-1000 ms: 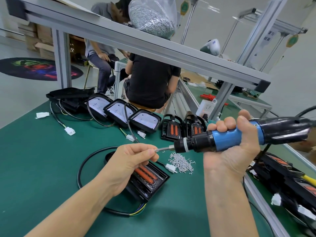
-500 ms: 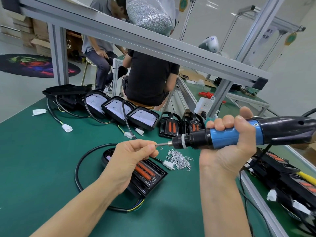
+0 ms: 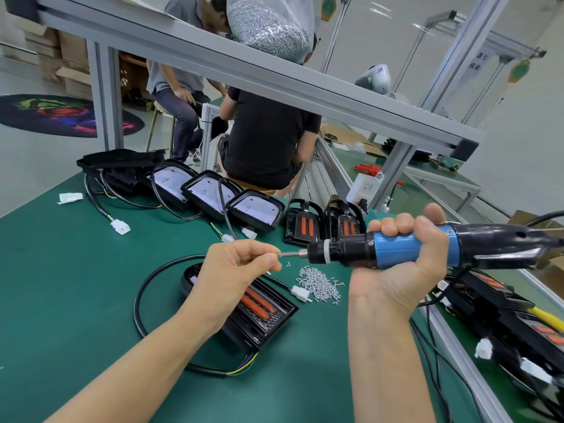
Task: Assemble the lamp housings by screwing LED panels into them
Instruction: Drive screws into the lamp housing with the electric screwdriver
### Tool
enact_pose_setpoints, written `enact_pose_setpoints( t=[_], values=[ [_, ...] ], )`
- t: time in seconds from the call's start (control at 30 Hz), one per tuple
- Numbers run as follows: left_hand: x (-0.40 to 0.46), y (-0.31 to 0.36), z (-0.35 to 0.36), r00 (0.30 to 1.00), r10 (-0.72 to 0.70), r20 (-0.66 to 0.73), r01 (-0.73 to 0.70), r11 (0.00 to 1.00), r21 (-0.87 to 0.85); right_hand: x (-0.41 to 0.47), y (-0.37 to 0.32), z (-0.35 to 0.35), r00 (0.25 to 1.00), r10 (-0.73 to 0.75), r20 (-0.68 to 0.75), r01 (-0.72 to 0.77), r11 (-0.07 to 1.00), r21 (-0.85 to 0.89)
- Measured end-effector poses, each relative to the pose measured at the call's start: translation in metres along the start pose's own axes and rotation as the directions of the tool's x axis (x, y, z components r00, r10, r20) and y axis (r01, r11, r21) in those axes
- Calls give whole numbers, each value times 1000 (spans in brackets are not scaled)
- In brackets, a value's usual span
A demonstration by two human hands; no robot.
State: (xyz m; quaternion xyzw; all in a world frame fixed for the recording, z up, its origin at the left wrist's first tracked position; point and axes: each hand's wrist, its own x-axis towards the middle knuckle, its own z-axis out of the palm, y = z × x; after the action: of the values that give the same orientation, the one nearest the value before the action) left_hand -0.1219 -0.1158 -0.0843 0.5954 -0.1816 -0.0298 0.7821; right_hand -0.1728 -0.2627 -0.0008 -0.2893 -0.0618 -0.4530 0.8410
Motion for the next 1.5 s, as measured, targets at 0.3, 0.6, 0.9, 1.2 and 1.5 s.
enact_pose_setpoints(
  t=[0.3, 0.6, 0.9, 1.2, 1.5],
  values=[
    [14, 5, -36, 999, -25, -34, 30, 986, 165, 8, 4, -7, 999, 16, -52, -16, 1000, -2],
    [14, -24, -87, 832, -419, -363, 550, 538, 639, 4, 23, -18, 999, 1, -34, -5, 993, -120],
    [11, -40, -66, 864, -434, -255, 463, 884, 63, -3, 54, -21, 1000, 2, 27, 4, 976, -217],
    [5, -43, -57, 938, -266, -224, 264, 964, -37, -6, 70, -16, 999, 5, 43, 6, 966, -257],
    [4, -46, -58, 957, -189, -220, 189, 982, -19, -7, 79, -13, 995, -3, 102, 34, 953, -301]
  ],
)
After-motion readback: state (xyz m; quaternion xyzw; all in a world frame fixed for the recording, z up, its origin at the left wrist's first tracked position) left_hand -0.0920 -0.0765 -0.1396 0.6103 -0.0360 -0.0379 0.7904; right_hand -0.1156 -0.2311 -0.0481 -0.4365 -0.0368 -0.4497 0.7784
